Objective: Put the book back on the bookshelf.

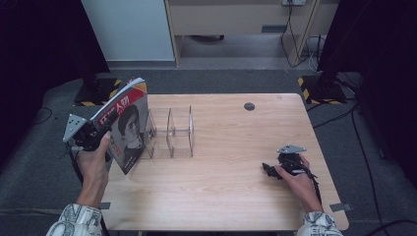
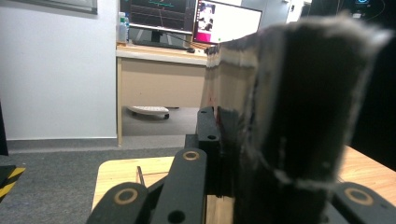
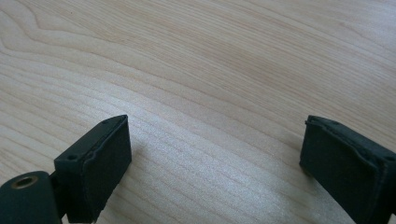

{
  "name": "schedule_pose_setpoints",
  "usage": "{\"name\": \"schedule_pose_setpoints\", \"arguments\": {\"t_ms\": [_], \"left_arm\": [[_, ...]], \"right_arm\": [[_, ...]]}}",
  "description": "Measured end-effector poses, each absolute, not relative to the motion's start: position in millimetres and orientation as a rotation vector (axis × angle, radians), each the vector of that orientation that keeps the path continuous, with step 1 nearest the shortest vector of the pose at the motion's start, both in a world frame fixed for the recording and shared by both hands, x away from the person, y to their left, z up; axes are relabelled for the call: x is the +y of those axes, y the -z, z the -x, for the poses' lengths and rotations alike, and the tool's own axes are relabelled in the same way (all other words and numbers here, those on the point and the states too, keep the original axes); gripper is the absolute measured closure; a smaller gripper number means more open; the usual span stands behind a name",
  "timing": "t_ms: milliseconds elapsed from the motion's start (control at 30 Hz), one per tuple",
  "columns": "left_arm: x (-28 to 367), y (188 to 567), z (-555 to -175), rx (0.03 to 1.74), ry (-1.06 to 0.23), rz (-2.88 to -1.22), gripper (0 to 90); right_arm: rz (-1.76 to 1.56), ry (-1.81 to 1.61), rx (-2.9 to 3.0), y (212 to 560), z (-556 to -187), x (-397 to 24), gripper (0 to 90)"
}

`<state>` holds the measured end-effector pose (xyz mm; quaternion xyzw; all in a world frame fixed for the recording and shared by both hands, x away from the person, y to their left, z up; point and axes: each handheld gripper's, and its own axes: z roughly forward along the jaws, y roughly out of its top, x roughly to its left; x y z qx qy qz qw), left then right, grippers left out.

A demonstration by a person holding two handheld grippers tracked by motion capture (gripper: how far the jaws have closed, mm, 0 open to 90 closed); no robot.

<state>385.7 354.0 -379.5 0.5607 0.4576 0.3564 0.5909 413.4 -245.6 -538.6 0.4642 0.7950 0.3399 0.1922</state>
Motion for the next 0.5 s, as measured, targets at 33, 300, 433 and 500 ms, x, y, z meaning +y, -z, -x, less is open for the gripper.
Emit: {"name": "schedule_pose_setpoints", "arguments": {"t_ms": [33,300,433,500], "left_arm": [[353.9,380.2,-385.1,1.064,-0.828,-1.304,85.9],[350.7,383.1,-378.8,1.057,-0.828,-1.31,85.5],[351.2,382.8,-377.0,1.064,-0.83,-1.321,85.3],[351.9,382.7,-376.5,1.065,-0.836,-1.327,85.3]], "right_arm": [[-1.301,-0.954,2.232,538.6,-413.5,-245.7,9.1],[-1.301,-0.953,2.232,538.6,-413.5,-245.7,9.1],[-1.3,-0.954,2.232,538.6,-413.5,-245.7,9.1],[-1.301,-0.953,2.232,538.6,-413.5,-245.7,9.1]]}}
